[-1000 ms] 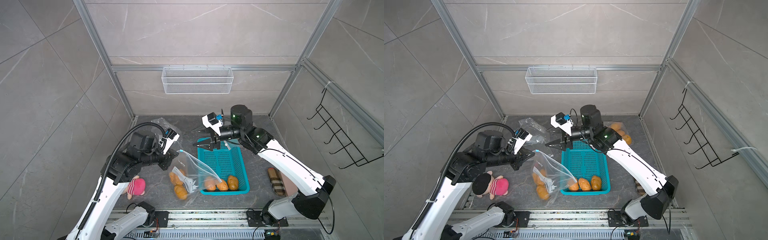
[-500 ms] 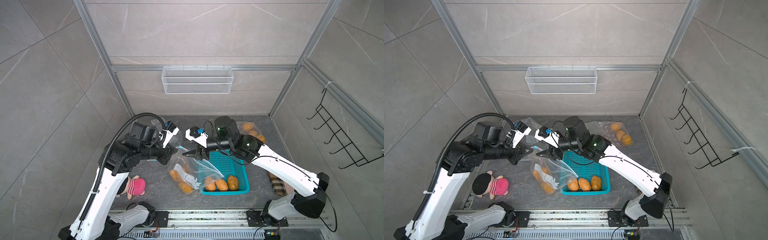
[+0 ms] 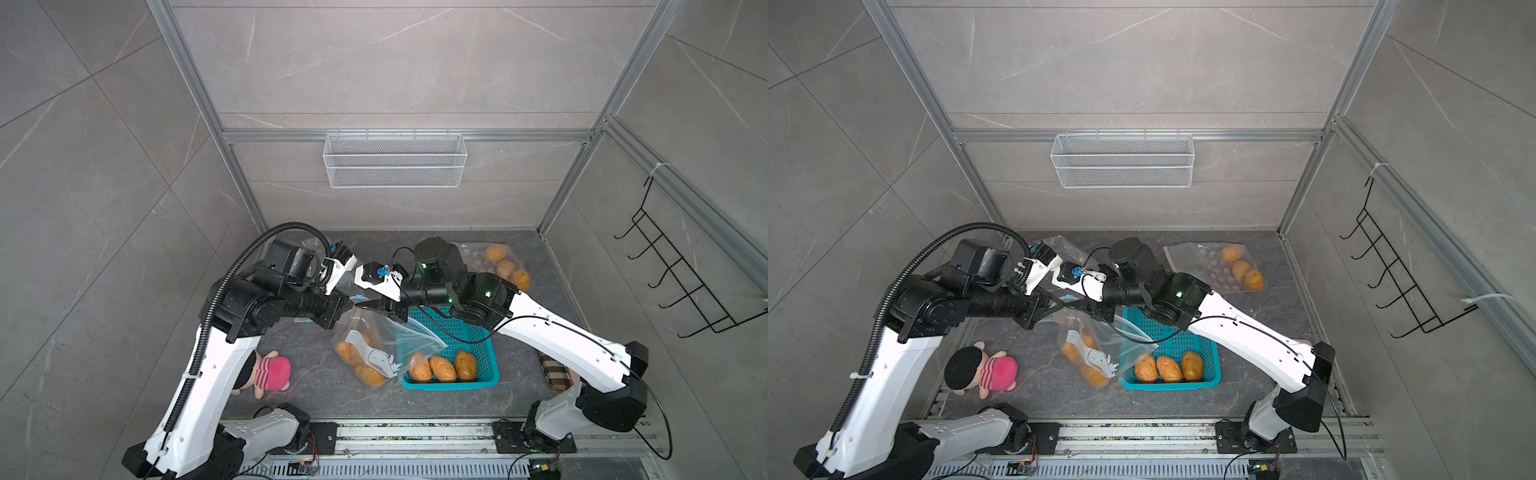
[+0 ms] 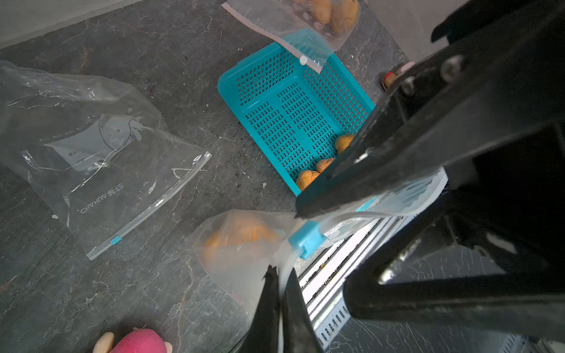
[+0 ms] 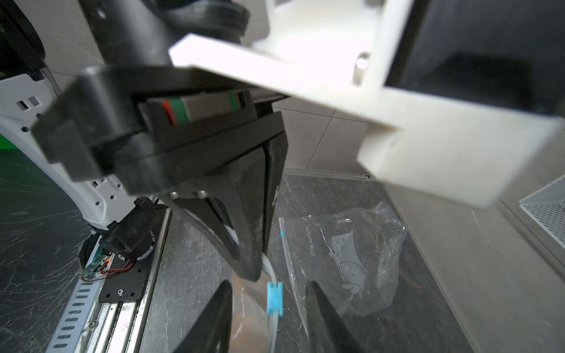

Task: Put the potatoes into a zipper bag and zip it
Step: Zip the zipper on the zipper food storage bag.

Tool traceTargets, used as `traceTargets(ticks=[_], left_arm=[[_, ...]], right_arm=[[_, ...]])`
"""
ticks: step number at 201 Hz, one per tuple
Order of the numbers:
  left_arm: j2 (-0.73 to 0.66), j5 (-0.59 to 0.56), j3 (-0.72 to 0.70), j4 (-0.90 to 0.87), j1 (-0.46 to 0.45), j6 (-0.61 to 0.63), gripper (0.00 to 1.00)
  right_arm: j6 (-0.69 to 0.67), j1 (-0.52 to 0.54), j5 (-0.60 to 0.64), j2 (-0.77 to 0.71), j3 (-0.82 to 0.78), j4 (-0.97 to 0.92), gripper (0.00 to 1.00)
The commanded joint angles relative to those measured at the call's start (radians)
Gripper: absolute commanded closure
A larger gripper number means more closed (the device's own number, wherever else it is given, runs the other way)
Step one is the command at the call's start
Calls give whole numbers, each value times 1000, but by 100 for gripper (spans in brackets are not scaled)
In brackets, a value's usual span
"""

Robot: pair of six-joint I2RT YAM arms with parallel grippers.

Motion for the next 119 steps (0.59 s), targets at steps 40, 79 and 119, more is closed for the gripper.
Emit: traceTargets(ticks=[40,79,119], left_arm=[[-7,15,28,-8,-1,-21,100],[-5,16,25,-10,-1,-18,100],[-8,-3,21,-3,-1,-21,100]], right_arm=[[-7,7,49,31,34,-32,72],[-12,7,31,34,42,-36,83],[-22,9,6,33,44,-52,95]])
